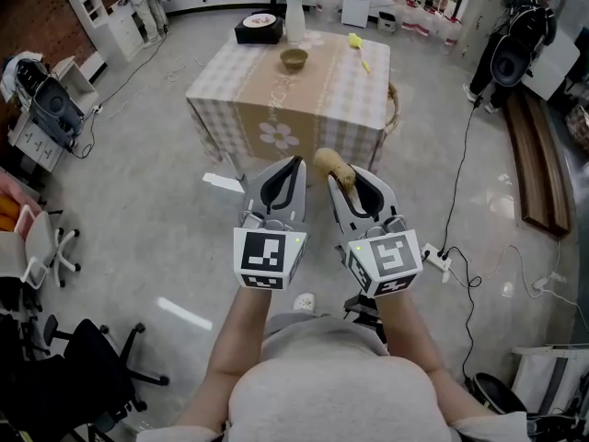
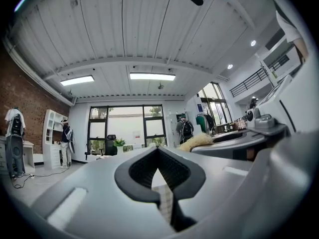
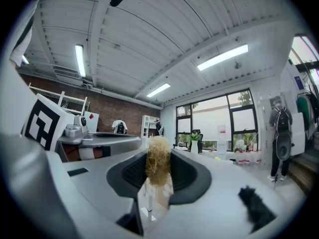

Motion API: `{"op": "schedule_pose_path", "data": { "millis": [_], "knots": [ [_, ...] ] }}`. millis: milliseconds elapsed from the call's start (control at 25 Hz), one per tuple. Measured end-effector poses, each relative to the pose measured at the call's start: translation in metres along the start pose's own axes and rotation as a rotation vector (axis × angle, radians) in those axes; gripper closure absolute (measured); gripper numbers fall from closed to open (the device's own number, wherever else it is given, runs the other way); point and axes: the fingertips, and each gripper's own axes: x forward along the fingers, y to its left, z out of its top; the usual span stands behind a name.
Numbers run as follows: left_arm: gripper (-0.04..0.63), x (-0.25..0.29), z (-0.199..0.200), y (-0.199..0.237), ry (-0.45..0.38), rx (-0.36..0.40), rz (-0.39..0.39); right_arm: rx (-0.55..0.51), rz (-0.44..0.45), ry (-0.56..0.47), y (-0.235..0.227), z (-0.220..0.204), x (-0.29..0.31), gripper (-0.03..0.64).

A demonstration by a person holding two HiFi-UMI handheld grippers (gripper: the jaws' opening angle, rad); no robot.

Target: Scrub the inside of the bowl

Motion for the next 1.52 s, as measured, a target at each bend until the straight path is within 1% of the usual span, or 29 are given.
{"op": "schedule_pose_path", "data": {
  "millis": [80,240,440,640,880,1040,1320,1520],
  "knots": [
    [0.592,0.006,-0.003,0.016,-0.003,0.002,-0.006,0.006,-0.01,-0.004,0.001,0.001,0.016,0.512],
    [0.592,0.018,-0.009,0.045,0.022,-0.022,-0.009,0.003,-0.031,-0.015,0.0,0.004,0.043,0.512],
    [0.592,0.032,-0.009,0.07,-0.016,-0.025,-0.006,0.002,-0.04,-0.006,-0.003,0.002,0.068,0.512],
    [0.592,0.043,-0.018,0.081,-0.008,-0.048,-0.009,-0.008,-0.033,0.007,-0.003,-0.003,0.084,0.512],
    [0.592,0.068,-0.025,0.09,0.003,-0.056,-0.009,0.001,-0.037,0.02,-0.02,-0.01,0.102,0.512],
    [0.592,0.084,-0.028,0.095,0.0,-0.044,-0.009,0.003,-0.03,0.006,-0.032,-0.009,0.117,0.512],
    [0.592,0.12,-0.038,0.113,0.009,-0.052,0.016,-0.001,0.01,0.004,-0.051,-0.015,0.154,0.512],
    [0.592,0.151,-0.044,0.125,0.019,-0.033,0.016,0.026,0.024,-0.007,-0.073,-0.017,0.184,0.512]
  ]
}}
